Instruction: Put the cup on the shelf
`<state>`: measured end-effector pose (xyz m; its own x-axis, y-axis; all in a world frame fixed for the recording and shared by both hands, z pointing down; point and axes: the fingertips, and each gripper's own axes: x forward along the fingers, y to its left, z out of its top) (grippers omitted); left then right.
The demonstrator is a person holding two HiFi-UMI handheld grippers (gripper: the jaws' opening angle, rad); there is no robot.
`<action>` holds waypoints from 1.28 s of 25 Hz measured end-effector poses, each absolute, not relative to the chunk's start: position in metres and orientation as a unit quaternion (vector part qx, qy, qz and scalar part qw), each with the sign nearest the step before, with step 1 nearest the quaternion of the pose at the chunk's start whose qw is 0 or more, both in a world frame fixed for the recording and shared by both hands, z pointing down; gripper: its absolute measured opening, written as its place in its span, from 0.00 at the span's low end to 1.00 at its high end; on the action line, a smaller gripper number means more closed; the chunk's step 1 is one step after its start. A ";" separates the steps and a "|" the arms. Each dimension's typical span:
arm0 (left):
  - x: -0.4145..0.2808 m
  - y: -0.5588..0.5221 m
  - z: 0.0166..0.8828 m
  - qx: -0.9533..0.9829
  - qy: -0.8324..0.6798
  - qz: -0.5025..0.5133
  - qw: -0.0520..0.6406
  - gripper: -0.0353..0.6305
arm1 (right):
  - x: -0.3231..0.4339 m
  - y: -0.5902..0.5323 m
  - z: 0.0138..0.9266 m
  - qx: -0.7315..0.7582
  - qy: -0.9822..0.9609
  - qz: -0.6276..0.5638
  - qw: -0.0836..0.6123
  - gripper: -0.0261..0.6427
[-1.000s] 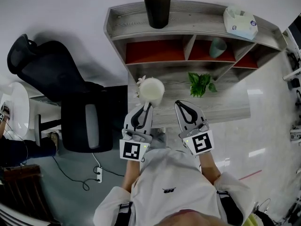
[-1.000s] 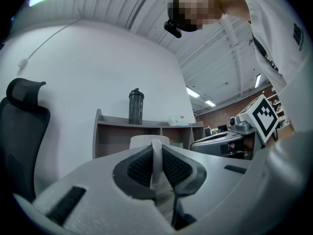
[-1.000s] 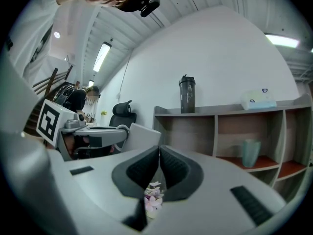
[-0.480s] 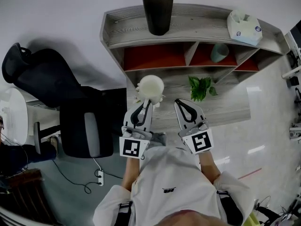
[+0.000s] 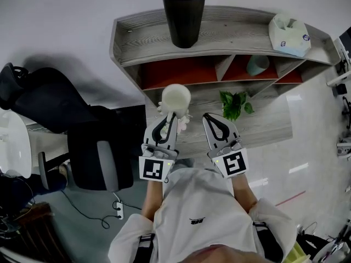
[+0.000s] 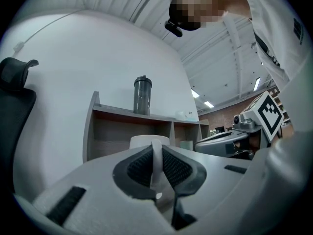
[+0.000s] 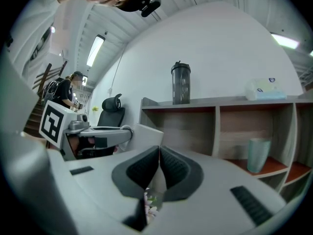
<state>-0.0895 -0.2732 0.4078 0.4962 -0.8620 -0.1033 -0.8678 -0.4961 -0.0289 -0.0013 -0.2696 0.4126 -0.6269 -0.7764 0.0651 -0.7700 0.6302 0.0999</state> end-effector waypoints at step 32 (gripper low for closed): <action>-0.088 -0.358 0.424 -0.879 0.475 0.038 0.033 0.13 | -0.004 -0.330 0.430 0.455 -0.887 -0.023 0.073 0.08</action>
